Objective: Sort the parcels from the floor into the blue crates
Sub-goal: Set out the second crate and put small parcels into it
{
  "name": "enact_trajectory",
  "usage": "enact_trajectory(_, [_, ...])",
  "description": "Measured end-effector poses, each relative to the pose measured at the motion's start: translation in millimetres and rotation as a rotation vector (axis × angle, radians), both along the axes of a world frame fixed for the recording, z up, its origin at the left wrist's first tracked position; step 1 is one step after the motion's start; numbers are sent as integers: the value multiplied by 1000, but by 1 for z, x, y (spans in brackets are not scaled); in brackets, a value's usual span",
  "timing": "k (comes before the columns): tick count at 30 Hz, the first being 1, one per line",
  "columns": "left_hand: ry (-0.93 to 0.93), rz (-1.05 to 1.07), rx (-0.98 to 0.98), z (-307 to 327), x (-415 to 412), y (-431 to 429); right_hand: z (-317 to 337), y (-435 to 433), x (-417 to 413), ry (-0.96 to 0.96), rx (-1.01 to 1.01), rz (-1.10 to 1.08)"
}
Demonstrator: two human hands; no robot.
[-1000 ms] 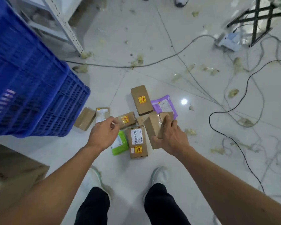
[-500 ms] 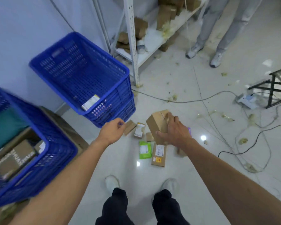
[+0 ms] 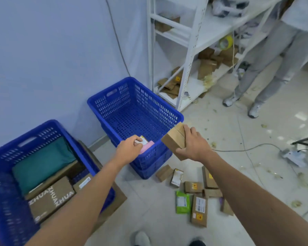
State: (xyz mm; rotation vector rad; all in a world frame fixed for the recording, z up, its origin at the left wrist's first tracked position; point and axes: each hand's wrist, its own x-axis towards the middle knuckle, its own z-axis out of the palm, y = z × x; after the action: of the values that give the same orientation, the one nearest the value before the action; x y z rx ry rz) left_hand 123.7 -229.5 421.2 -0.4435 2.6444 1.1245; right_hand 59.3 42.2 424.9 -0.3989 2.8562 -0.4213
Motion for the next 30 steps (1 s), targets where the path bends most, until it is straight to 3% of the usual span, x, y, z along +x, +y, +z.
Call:
enact_trajectory(13, [-51,0,43,-21,-54,-74,-10,-105,-121,48,141,307])
enact_trajectory(23, [-151,116,109,-85,-169,-86,-112,-154,-257,-113,280,513])
enact_trajectory(30, [-235,53,98,-181,-236,-86,-214,-169,-312,-275,442,611])
